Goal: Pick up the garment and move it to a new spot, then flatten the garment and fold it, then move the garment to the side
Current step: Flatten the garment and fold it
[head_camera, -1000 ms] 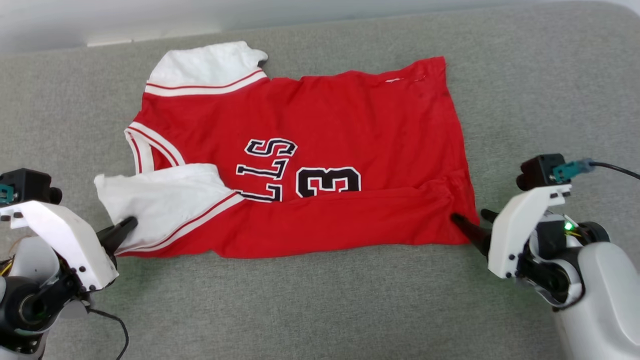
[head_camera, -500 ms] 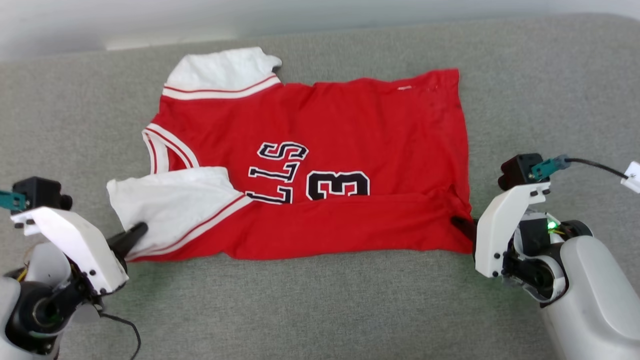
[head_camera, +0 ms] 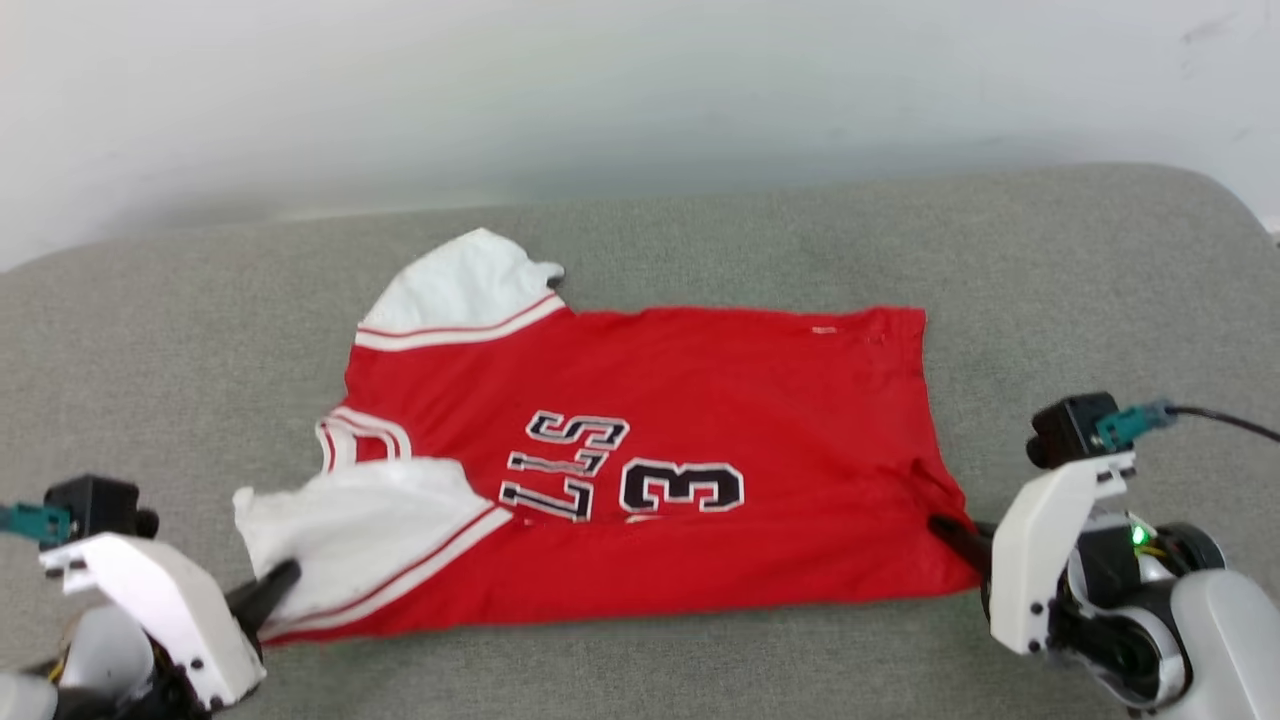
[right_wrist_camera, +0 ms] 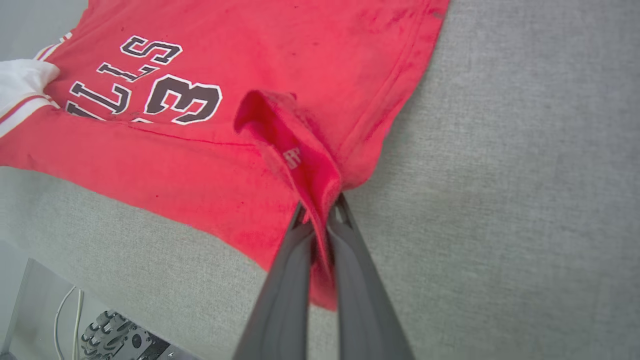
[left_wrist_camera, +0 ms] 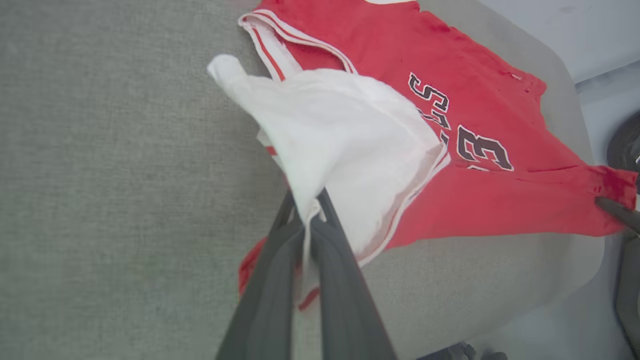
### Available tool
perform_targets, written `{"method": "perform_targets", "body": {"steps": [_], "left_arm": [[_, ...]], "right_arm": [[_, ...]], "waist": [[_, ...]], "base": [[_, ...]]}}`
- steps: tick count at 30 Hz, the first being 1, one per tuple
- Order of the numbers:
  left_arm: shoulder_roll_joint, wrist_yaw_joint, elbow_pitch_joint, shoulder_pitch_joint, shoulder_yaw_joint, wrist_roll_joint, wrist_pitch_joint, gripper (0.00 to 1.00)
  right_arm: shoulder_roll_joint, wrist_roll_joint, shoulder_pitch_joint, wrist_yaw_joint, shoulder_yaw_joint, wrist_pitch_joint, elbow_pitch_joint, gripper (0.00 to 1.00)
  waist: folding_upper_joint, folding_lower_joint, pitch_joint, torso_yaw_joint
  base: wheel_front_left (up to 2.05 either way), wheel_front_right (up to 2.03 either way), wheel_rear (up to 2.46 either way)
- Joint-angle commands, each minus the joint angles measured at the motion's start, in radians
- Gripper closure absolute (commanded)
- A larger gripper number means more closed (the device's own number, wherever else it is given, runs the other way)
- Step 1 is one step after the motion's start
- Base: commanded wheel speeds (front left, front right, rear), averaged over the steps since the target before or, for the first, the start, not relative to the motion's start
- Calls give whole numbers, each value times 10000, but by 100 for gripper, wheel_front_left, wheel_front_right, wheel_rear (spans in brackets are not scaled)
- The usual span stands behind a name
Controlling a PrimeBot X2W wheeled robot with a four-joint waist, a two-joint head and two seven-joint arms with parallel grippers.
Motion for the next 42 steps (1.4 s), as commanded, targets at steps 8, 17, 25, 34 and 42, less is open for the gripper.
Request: {"method": "perform_targets", "body": {"steps": [8,17,25,34,42], "left_arm": [[-252,352,-655,1673,12,-58,-491,100],[-744,-106,320,985,-416,523,-1145,0],[-440,-18,454,322,-236,1805,-2395,0],[-719,385,294,-1226,-98,3402,-4290,0],[-798,-74,1057,-3443,48,3478,-4390,0]], "right_arm": [[104,-267,1733,-4,-797,354,-953,100],[587,-686,2231,-2,-791,-1212,-837,0],[813,-1273,1873,-4,-1225,-4251,-1286,0],[1316,-2671,1321,-4,-1947,-6090,-1678,0],[1629,-3280,521,-2,-1999,-6329,-2581,0]], "waist": [[0,1,-107,53],[0,1,96,-43],[0,1,-2,-227],[0,1,619,-462],[0,1,2129,-777]], "base": [[0,0,0],[0,0,0],[0,0,0],[0,0,0],[0,0,0]]}}
